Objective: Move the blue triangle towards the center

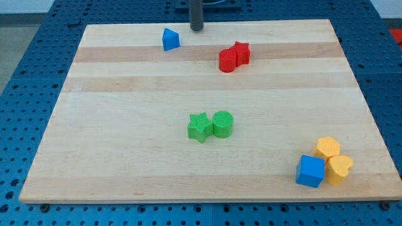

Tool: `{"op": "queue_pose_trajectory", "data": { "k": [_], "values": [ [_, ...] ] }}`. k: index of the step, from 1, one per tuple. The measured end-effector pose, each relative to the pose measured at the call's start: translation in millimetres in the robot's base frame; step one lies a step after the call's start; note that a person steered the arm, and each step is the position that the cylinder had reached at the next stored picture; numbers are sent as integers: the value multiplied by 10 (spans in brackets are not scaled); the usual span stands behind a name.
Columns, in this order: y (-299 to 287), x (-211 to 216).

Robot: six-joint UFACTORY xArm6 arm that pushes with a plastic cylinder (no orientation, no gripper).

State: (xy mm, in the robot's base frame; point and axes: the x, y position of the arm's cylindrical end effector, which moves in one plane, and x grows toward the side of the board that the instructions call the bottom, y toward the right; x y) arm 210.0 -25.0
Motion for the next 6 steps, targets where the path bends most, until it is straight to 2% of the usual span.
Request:
{"op": "queue_pose_trajectory", "data": {
  "k": [3, 4, 6],
  "values": [
    [-441, -77],
    [-678, 140],
    [-724, 702]
  ]
}}
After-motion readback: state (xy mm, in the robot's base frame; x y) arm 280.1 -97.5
